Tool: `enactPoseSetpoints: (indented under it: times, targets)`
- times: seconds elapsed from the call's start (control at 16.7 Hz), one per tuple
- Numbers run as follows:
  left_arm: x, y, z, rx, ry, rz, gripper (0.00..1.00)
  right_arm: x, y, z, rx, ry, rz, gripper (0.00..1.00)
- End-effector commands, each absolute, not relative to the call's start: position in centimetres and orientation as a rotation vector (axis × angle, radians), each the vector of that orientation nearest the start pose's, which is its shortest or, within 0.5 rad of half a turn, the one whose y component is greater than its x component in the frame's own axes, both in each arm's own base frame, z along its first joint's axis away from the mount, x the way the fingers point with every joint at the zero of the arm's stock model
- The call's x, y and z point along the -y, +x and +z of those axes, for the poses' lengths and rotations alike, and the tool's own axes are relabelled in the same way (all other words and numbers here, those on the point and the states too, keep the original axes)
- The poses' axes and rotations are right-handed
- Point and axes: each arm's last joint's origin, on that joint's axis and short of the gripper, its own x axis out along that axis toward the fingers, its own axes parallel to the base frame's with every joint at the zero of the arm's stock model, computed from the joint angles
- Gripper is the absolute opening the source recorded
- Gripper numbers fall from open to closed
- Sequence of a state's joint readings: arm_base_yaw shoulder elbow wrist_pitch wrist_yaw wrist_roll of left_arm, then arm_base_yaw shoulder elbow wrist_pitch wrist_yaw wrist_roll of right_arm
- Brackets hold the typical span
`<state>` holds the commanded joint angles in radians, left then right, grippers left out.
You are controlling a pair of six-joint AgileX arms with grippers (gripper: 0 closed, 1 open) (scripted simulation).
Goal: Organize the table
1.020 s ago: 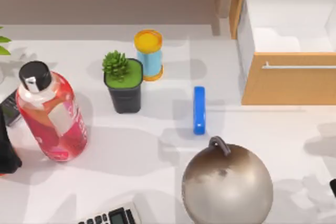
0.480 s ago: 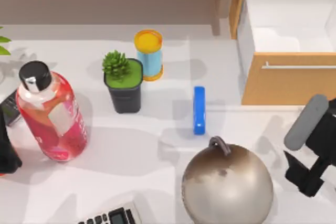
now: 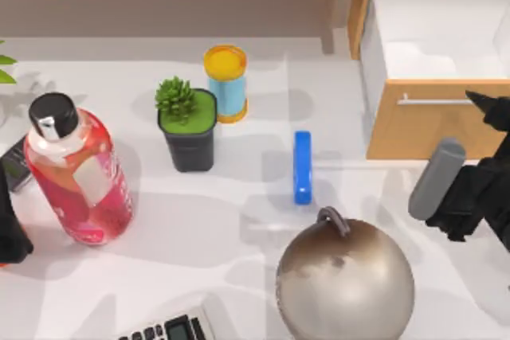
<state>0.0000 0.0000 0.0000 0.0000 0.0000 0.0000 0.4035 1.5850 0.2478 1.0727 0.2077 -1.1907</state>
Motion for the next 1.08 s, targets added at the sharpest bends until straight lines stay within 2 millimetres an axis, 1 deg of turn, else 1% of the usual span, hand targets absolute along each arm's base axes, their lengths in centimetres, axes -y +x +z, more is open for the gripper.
enactPoseSetpoints:
  times: [0.24, 0.54, 0.96, 1.08]
  targets:
    - [0.1, 10.6, 16.0, 0.000, 0.000, 0.000, 1.00, -8.3, 22.7, 10.4, -0.009, -1.429, 0.160, 1.00]
    - [0.1, 10.6, 16.0, 0.000, 0.000, 0.000, 1.00, -7.3, 22.8, 9.2, -0.002, -1.549, 0.015, 1.00]
    - [0.1, 10.6, 16.0, 0.000, 0.000, 0.000, 1.00, -7.3, 22.8, 8.8, -0.006, -1.571, 0.000, 1.00]
    - [0.1, 10.6, 16.0, 0.000, 0.000, 0.000, 1.00, -7.2, 23.2, 8.9, -0.007, -1.570, -0.006, 1.00]
